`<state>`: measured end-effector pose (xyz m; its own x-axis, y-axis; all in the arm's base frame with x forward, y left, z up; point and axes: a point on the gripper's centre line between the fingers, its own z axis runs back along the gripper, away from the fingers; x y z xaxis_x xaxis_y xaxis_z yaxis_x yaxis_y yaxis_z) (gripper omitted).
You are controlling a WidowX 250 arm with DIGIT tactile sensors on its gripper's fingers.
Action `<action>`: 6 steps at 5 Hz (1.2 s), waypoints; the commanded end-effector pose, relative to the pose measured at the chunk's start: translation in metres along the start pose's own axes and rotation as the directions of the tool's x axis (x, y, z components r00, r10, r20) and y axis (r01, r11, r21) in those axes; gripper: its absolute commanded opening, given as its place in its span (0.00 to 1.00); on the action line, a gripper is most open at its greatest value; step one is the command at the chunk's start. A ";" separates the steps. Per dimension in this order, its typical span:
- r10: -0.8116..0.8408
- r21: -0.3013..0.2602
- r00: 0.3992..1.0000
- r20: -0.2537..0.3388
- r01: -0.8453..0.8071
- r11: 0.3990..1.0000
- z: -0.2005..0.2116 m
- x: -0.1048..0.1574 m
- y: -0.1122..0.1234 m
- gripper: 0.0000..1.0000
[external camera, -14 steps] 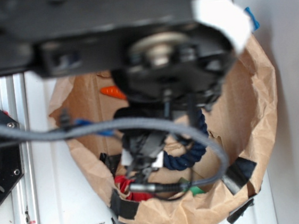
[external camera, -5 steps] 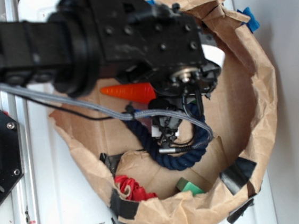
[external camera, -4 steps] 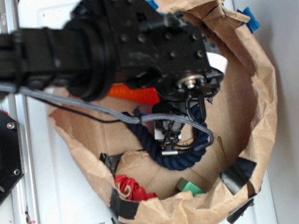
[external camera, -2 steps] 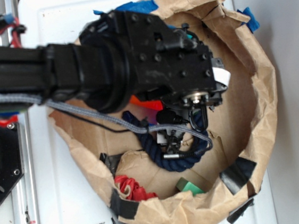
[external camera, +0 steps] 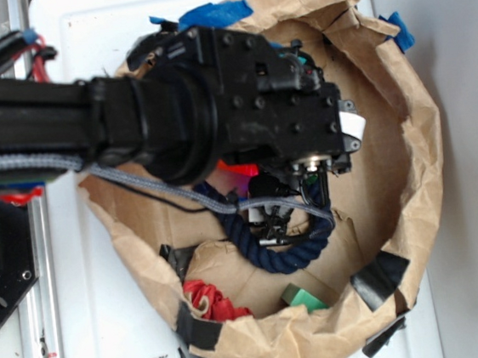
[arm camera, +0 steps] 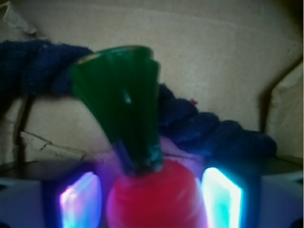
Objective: Grab the carrot.
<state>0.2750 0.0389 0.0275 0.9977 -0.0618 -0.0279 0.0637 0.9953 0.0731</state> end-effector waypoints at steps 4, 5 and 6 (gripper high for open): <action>0.192 -0.100 0.974 0.120 -0.180 0.978 0.101 0.006 0.009 0.00; 0.257 -0.066 0.958 0.127 -0.251 0.966 0.137 -0.001 0.010 0.00; 0.243 -0.078 0.961 0.134 -0.234 0.969 0.146 -0.008 0.009 0.00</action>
<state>0.2669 0.0423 0.1561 0.9830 0.1728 0.0615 -0.1736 0.9848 0.0075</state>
